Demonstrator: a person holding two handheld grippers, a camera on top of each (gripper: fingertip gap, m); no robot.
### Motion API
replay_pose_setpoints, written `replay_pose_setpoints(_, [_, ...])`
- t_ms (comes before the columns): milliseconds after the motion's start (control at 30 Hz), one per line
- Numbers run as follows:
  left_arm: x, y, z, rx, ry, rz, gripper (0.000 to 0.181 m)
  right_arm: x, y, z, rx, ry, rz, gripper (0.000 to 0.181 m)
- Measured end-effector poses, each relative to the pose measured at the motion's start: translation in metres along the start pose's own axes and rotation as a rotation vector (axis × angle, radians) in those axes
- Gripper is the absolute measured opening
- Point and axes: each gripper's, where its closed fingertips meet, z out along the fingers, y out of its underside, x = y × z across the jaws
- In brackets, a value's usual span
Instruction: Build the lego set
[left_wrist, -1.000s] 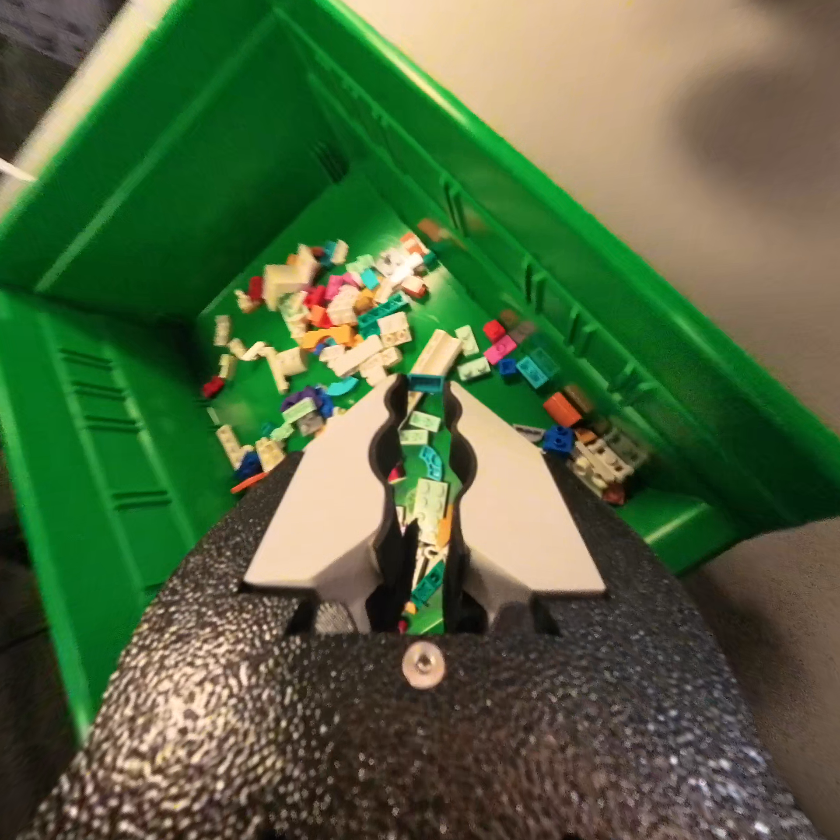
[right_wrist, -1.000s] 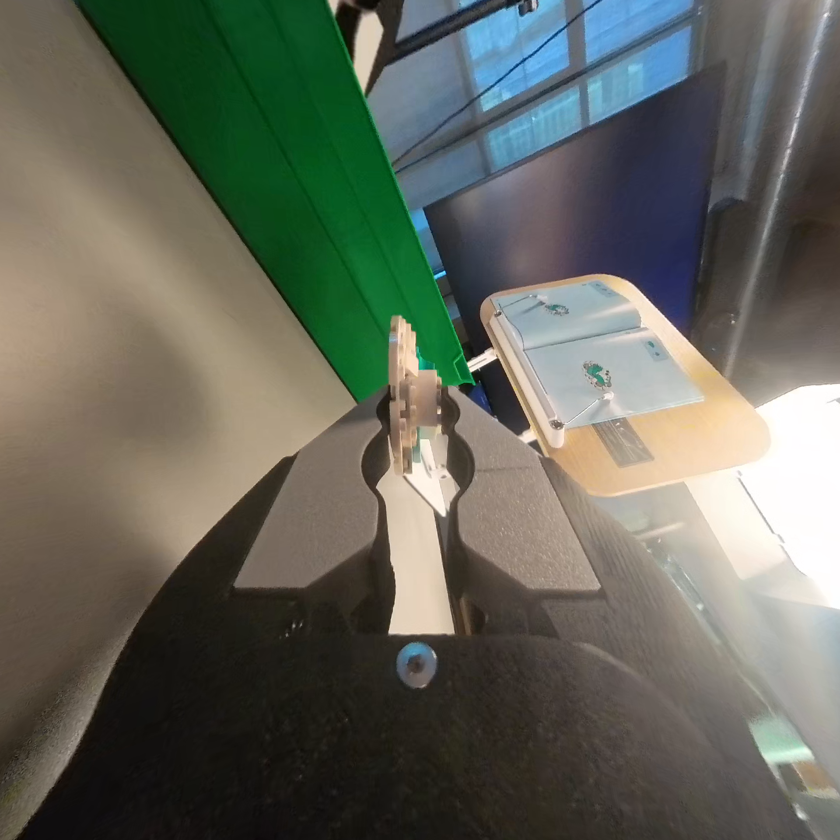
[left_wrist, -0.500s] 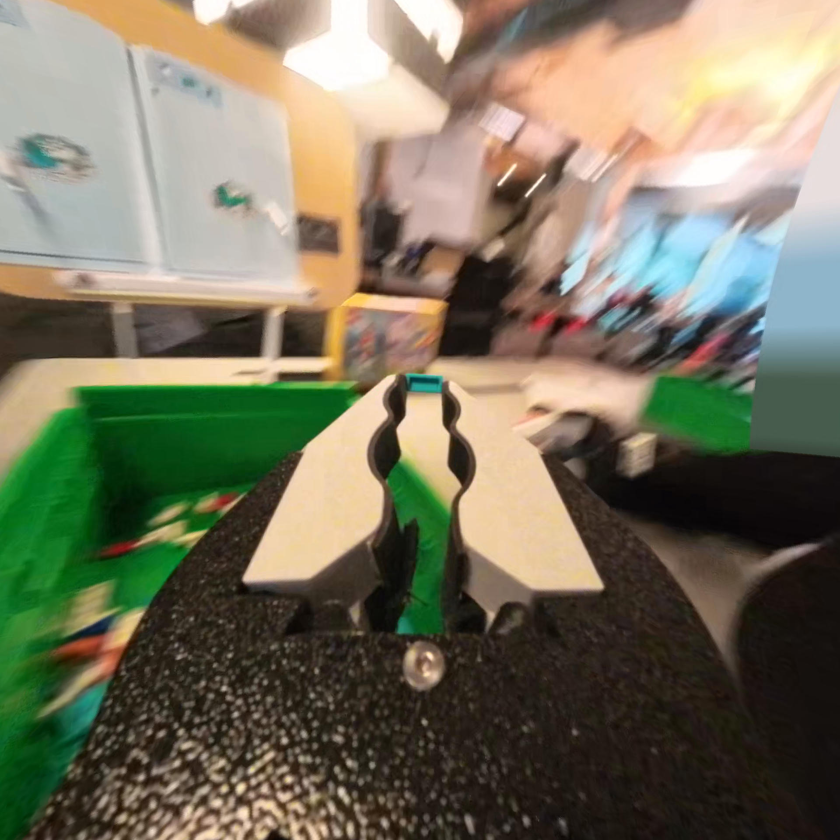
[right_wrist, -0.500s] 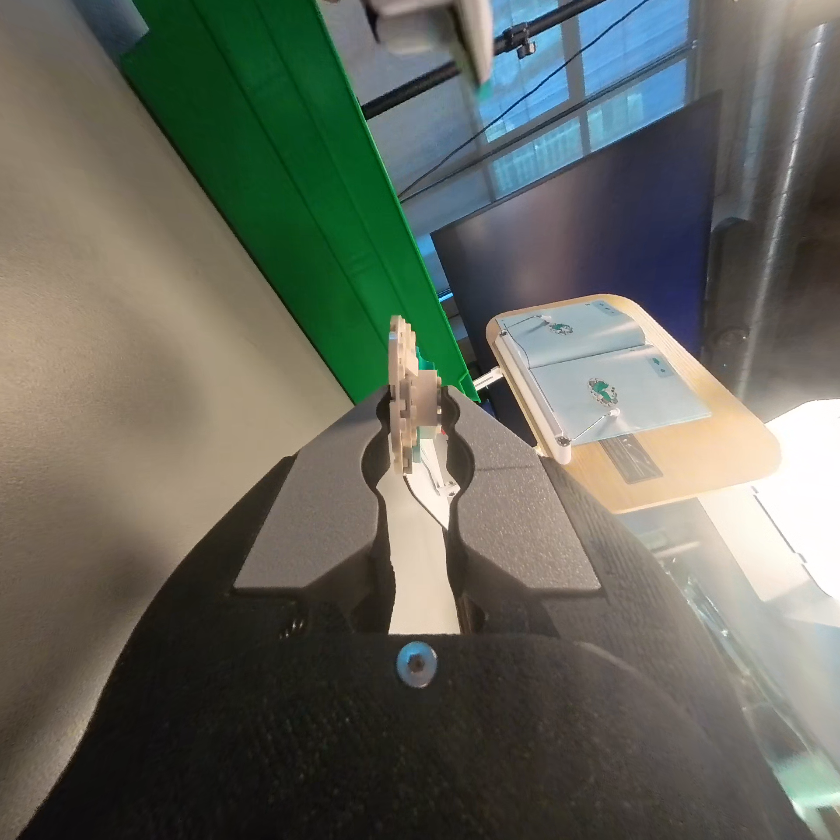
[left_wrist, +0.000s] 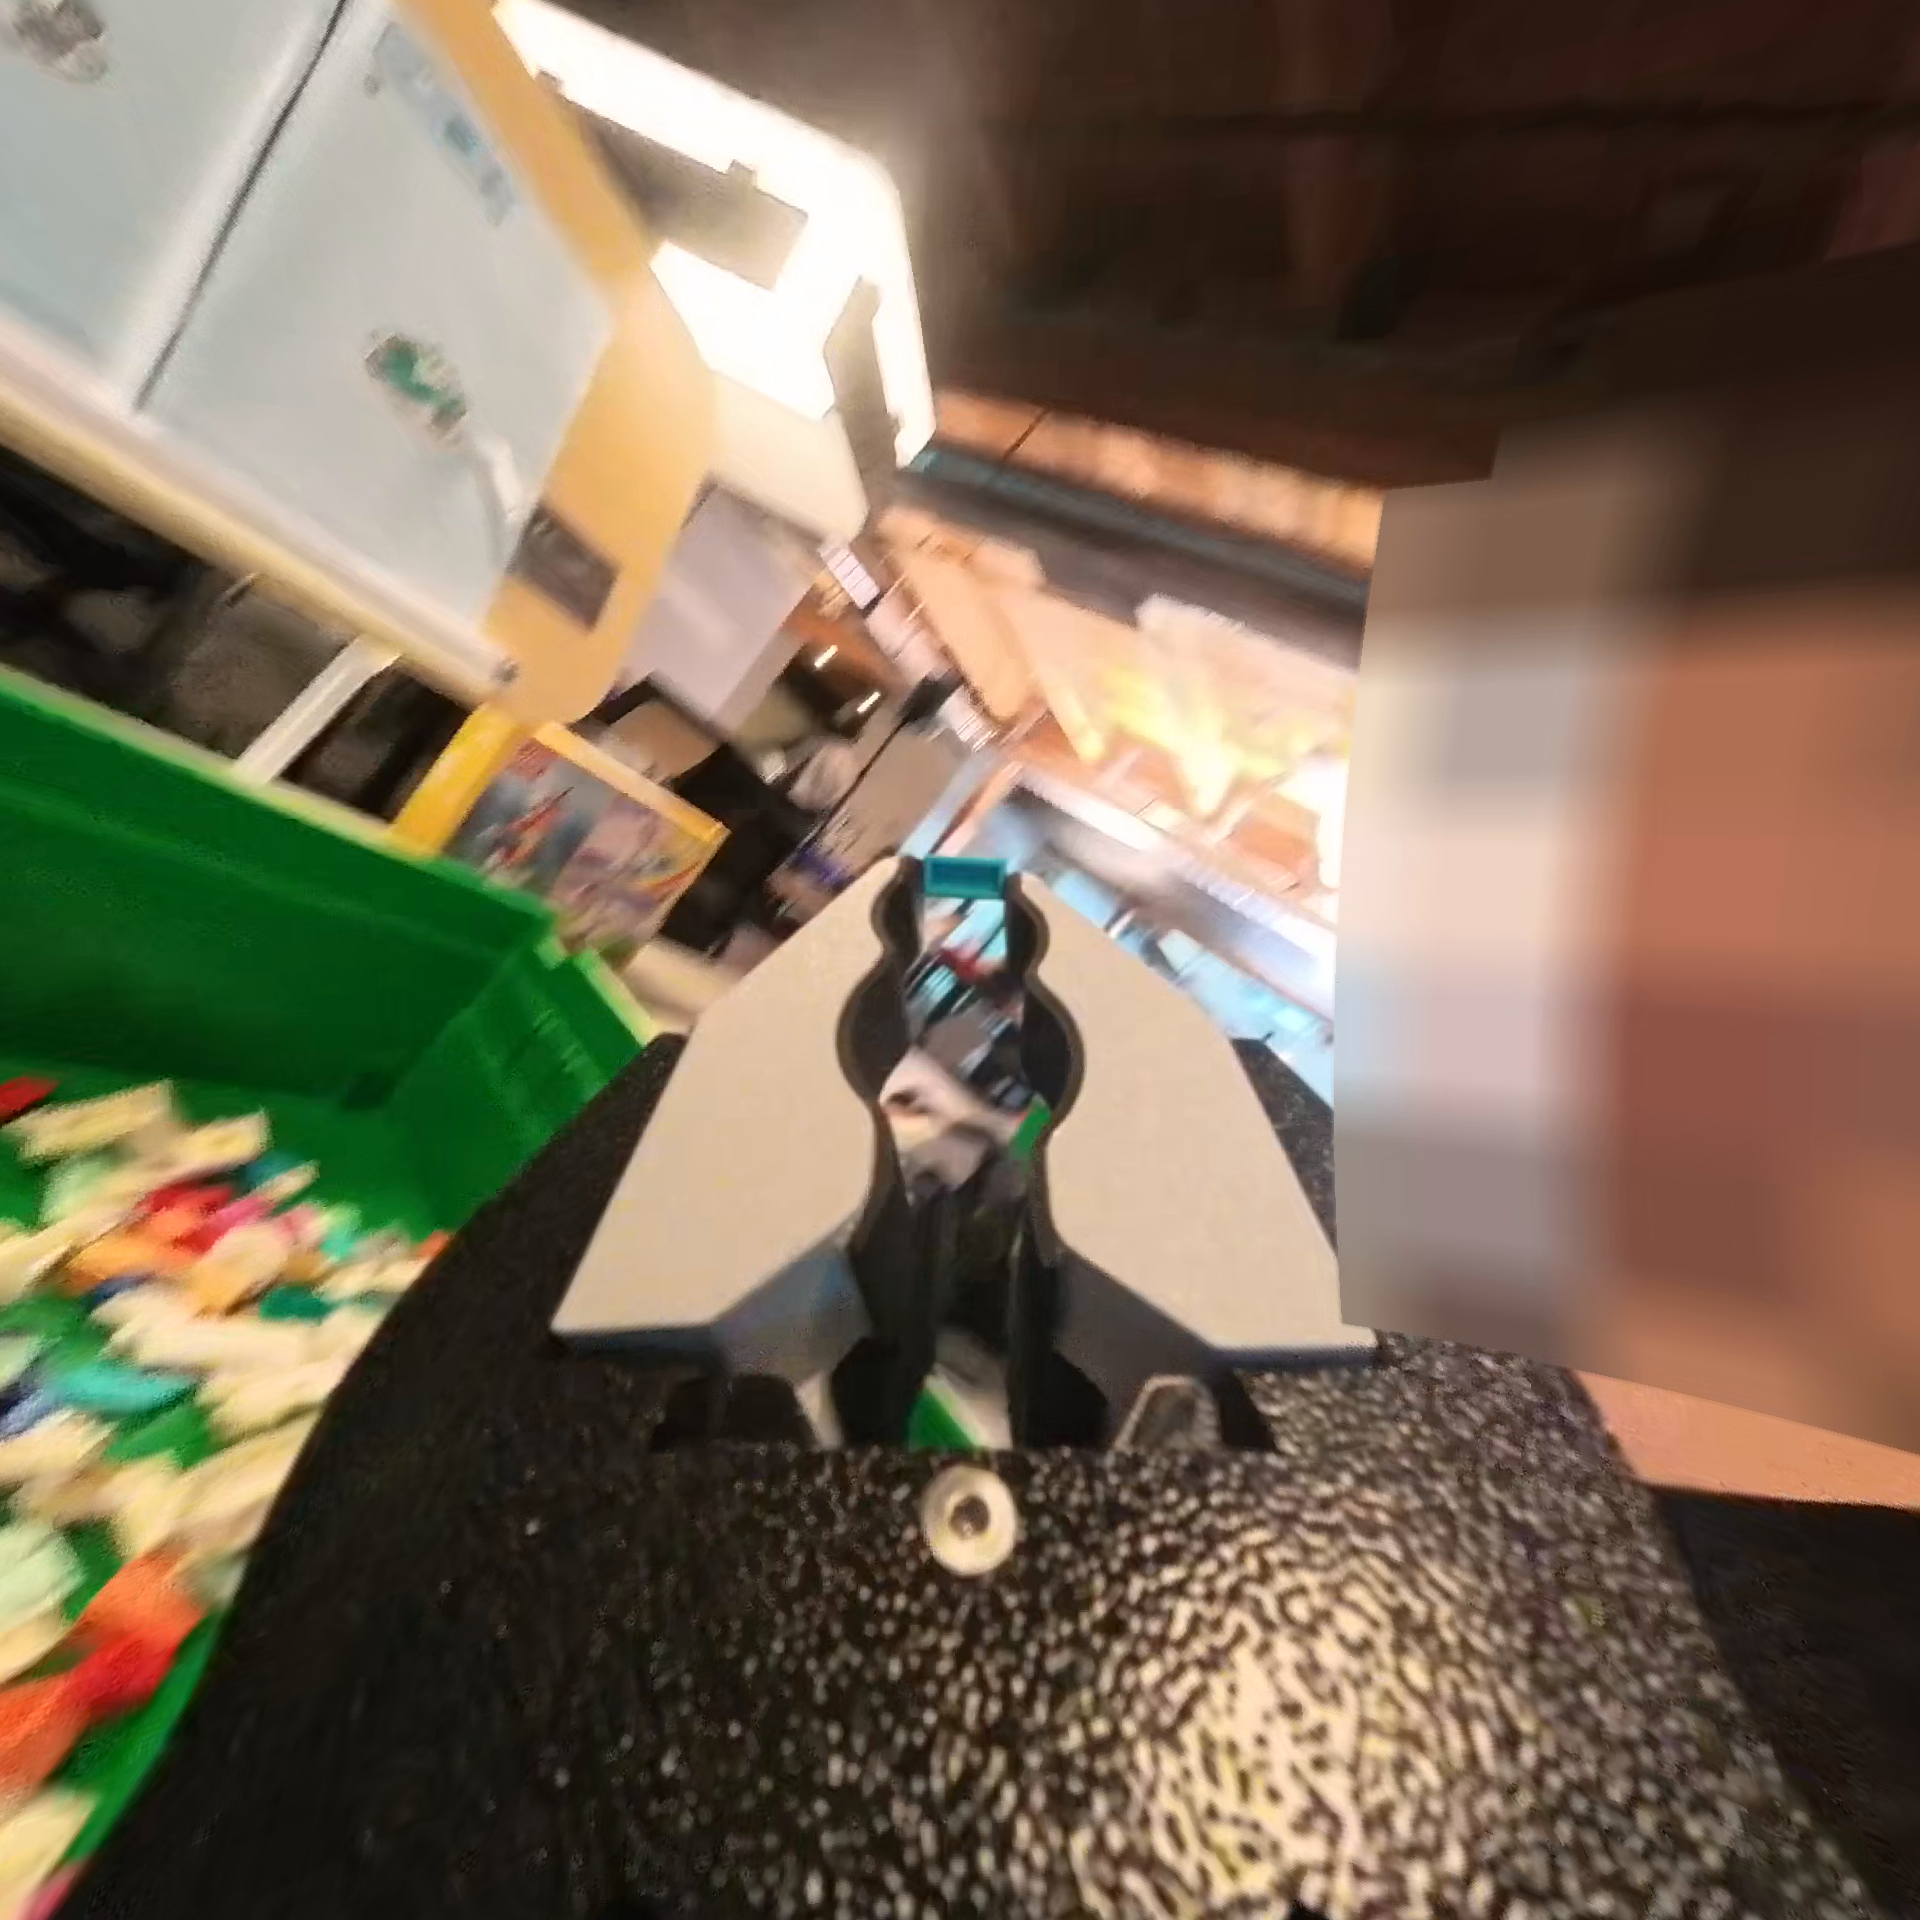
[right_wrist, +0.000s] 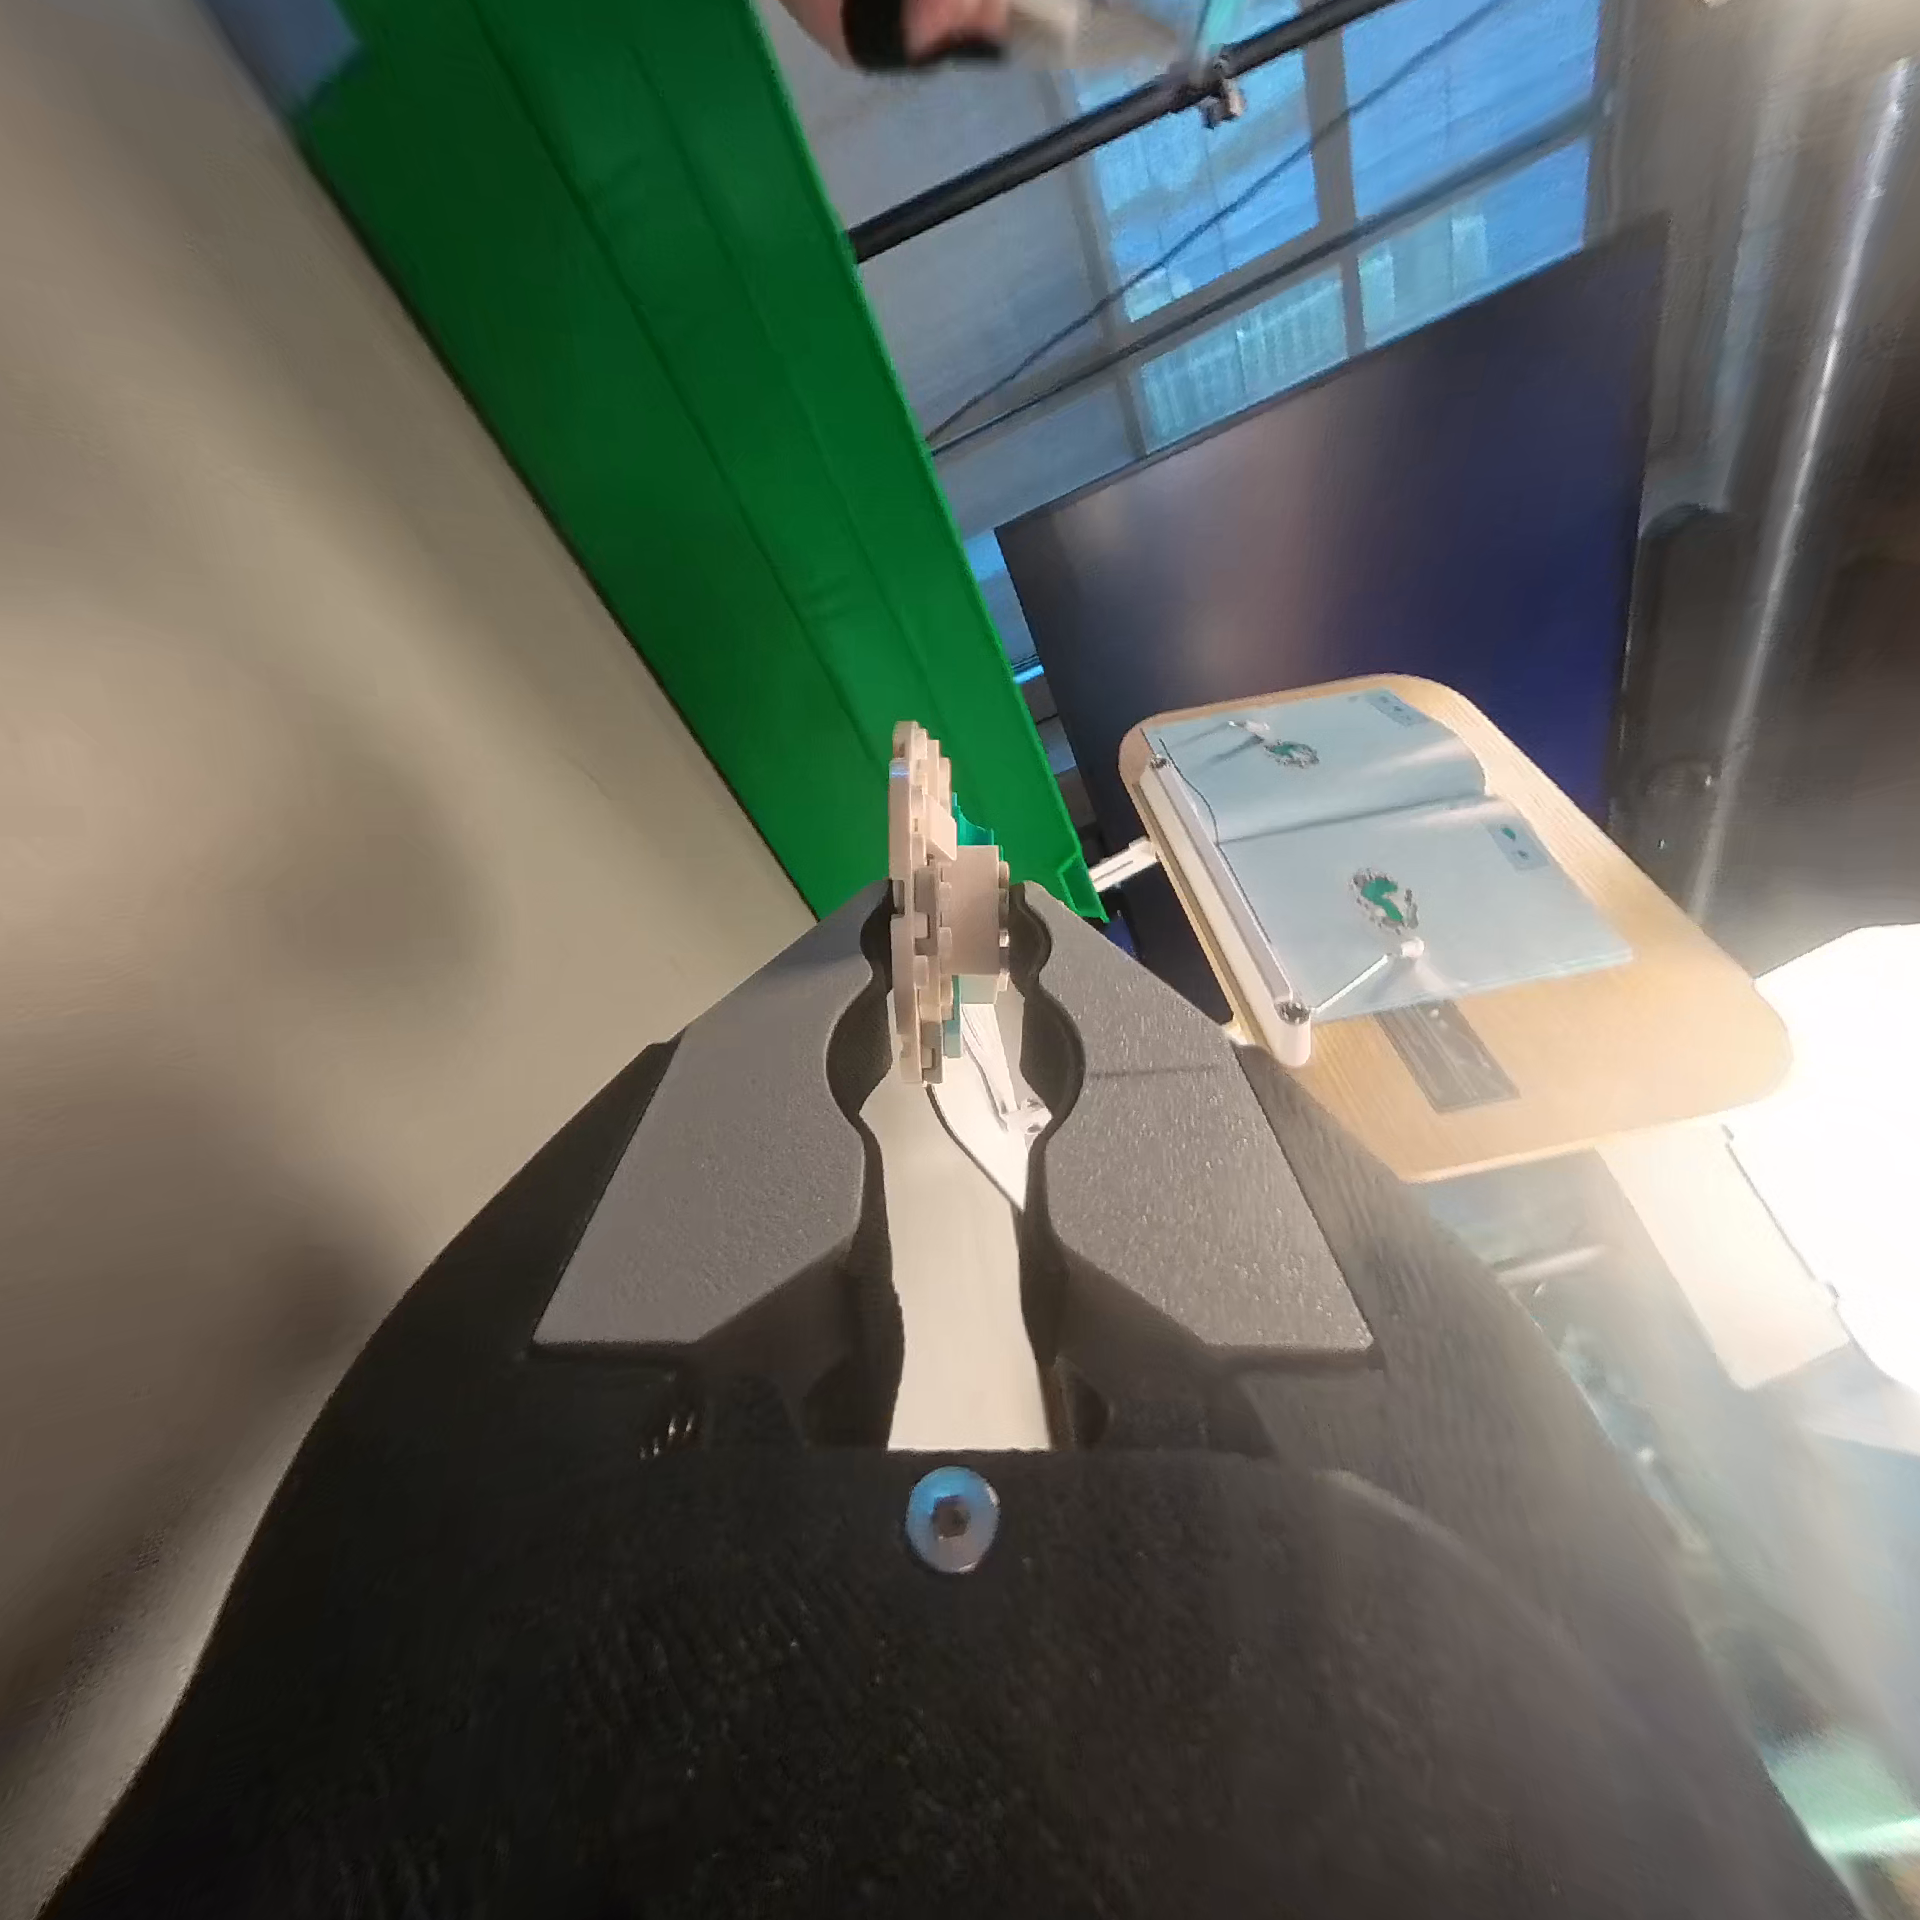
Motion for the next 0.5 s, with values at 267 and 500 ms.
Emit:
replay_pose_setpoints(267, [-0.078, 0.056, -0.017, -0.620, -0.521, 0.387, 0.013, -0.002, 0.004, 0.004, -0.028, -0.002, -0.025, 0.018])
replay_pose_setpoints(500, [-0.047, 0.079, 0.025, -0.783, -0.242, 0.529, 0.013, 0.006, 0.016, 0.006, -0.078, 0.037, -0.002, 0.018])
